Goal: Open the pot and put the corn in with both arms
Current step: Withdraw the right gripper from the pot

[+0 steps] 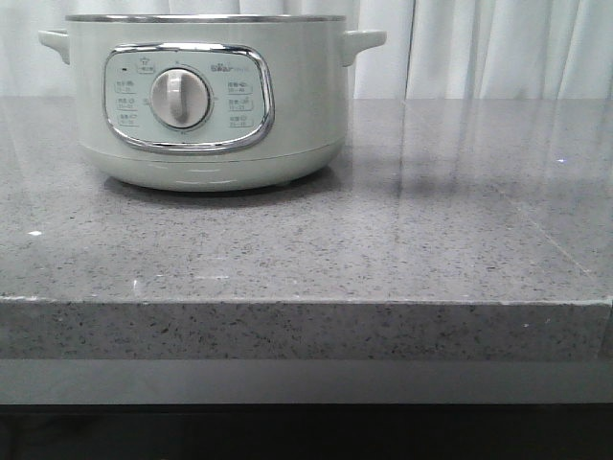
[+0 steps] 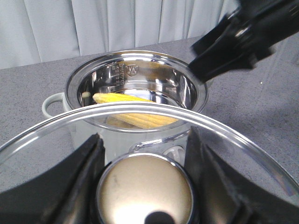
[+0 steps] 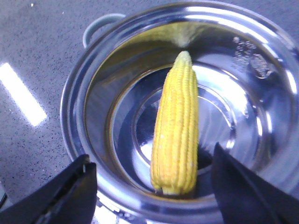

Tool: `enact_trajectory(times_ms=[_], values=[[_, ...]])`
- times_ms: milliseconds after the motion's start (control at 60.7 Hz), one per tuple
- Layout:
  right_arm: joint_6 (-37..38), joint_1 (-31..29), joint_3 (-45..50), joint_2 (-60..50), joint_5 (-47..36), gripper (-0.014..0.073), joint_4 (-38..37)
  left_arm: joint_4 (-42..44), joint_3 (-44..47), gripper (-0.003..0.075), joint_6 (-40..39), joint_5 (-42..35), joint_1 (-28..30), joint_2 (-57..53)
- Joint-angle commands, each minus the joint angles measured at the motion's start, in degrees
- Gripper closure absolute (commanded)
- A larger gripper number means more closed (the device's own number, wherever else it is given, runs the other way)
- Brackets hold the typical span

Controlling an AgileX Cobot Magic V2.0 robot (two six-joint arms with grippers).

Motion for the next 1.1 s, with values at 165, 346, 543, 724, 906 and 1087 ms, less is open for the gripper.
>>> enact_trajectory(times_ms=[165,346,543,724,906,1087], values=[[9.7,0.0,5.3,-16.1,1.8,0.0062,-10.5,-0.4,-2.2,0.0500,-0.4,-8.1,0.0,-0.2],[9.7,0.0,19.8,-27.7,-1.3,0.0062,-10.5,-0.4,-2.2,0.0500,-0.4,-8.1,0.0,-0.2],[9.7,0.0,33.6,-40.2,-7.5,0.0062,-10.5,-0.4,-2.2,0.0500,-0.4,-8.1,0.0,-0.2],[9.7,0.0,45.1,-50.7,-16.2,0.0062,-8.8,-0.4,-2.2,0.0500,-0.4,-8.1,0.0,-0.2],[9.7,0.0,52.5,-57.2,-23.4,0.0062,-8.4,-0.4,-2.2,0.0500,-0.4,-8.1,0.0,-0.2],[9.7,0.0,53.1,-58.1,-24.3,0.0062,-8.4,-0.4,-2.2,0.0500,-0.4,-8.1,0.0,-0.2]])
